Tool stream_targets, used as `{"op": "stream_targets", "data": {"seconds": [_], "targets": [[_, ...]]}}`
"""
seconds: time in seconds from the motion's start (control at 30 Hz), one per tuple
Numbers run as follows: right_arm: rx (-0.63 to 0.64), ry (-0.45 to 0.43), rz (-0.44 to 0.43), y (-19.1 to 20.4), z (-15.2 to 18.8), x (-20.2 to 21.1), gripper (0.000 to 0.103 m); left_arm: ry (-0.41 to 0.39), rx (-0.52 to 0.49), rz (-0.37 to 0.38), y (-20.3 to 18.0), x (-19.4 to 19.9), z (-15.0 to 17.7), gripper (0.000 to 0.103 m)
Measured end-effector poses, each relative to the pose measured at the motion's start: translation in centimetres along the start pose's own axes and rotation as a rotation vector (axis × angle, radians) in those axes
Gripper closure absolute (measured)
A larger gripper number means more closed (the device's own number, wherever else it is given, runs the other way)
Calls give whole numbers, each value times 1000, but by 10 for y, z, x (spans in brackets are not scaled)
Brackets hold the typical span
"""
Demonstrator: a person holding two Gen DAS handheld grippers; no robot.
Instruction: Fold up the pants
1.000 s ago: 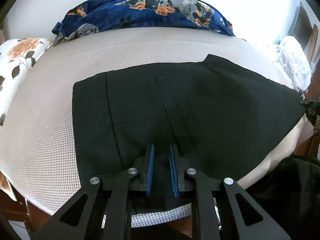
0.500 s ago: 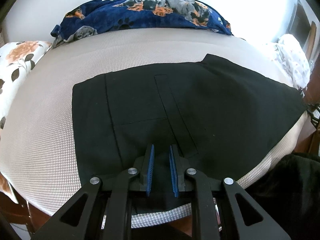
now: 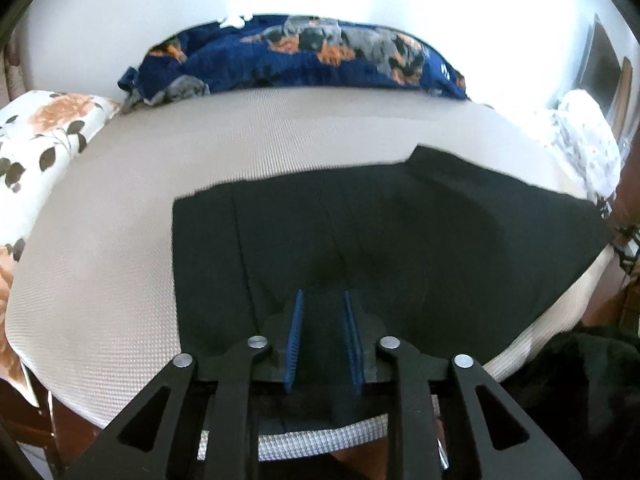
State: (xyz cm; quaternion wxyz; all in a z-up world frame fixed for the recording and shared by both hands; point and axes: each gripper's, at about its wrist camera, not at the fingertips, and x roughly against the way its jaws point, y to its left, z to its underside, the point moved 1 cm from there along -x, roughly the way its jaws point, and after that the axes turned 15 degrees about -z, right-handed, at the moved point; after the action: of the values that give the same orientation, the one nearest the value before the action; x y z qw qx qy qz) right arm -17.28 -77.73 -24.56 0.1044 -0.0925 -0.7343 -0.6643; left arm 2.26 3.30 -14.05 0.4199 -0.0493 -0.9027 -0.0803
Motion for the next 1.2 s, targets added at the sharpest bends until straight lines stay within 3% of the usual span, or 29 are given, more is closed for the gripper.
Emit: {"op": "stream_targets", "data": {"seconds": [0.13,0.23,0.37,0.6,0.63,0.7,0.73,0.8,1.2], "targets": [[-4,22,-2,2,3,-13,66,-22,-9,-14,-3,4,-3,60],[6,52,-42,8,10,-20,65,-30,-5,-15,-3,6,-3,55],[60,114,-18,15,14,-34,65,-19,13,-11,-1,3,-3,53],[43,83,-14,15,7,-41,64,-12,26,-16,0,1,-5,48],[66,96,13,18,8,-46,68,-13,21,-20,-1,1,-6,48],[103,133,98,22,9,-55,91,-22,12,-30,-4,2,-9,45],[120,140,121,25,9,-58,91,-21,9,-41,-5,2,-9,37],[143,147,156,30,9,-60,91,-23,2,-68,-6,3,-11,32],[145,133,201,32,8,-64,91,-39,-33,-164,-5,3,-12,23]]}}
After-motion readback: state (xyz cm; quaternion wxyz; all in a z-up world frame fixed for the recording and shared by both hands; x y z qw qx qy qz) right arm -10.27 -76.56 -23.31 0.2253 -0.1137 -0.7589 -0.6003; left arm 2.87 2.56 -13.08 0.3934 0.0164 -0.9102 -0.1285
